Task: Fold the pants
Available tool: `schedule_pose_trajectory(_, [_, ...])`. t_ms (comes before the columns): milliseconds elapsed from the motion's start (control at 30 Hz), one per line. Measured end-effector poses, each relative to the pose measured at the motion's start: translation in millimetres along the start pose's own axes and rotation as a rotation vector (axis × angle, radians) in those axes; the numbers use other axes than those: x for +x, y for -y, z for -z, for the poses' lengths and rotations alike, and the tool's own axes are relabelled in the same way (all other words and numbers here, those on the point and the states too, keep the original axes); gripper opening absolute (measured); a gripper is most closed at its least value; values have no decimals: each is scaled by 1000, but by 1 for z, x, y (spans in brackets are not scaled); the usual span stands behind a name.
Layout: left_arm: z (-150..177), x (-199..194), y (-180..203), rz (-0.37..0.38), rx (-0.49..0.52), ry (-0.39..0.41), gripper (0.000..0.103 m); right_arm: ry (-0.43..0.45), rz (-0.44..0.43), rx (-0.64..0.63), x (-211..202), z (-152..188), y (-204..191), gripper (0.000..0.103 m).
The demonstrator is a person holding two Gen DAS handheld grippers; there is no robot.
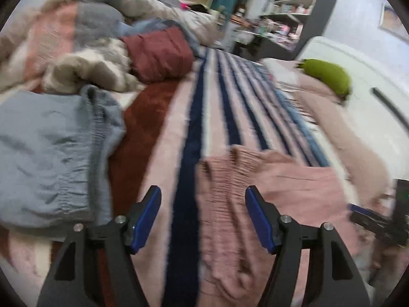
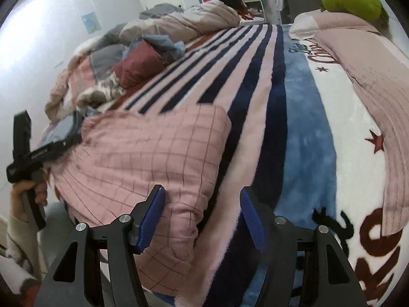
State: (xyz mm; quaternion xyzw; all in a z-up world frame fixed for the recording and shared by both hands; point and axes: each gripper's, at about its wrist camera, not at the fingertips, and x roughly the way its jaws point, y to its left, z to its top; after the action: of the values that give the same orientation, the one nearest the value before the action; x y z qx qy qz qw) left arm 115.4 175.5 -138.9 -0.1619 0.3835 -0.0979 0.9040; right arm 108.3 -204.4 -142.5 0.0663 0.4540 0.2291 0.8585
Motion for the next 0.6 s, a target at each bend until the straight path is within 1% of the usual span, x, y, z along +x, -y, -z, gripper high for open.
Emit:
schedule_pose_trajectory(67, [-1, 0, -1, 87, -1, -45, 68, 6, -53, 24, -3, -6, 4, 57])
schedule_pose_trajectory(100, [-2, 3, -3, 131, 0, -84, 69, 6, -72, 34, -3, -8, 5, 57])
schedule_pose_trajectory(133, [-2, 6, -4, 149, 2, -117, 69, 2, -90, 45, -2, -10, 6, 58])
schedule_pose_trajectory(200, [-3, 13, -6, 158, -1, -180, 68, -33, -121, 67, 5, -14, 9, 59])
schedule_pose_trajectory(300, [-5, 21, -14, 209, -50, -241, 68, -92, -148, 95, 18, -14, 13, 60])
schedule_pose_trajectory(400, [-3, 29, -16, 250, -72, -281, 68, -141, -180, 119, 30, -9, 14, 60])
schedule_pose_trajectory(500, [2, 39, -14, 263, -75, -308, 68, -167, -208, 143, 37, -4, 12, 62])
schedule_pose_trajectory(567, [3, 41, -12, 261, -73, -303, 64, -169, -215, 148, 38, -2, 12, 62])
schedule_pose_trajectory(600, [3, 41, -10, 258, -72, -299, 53, -172, -219, 150, 39, -2, 12, 62])
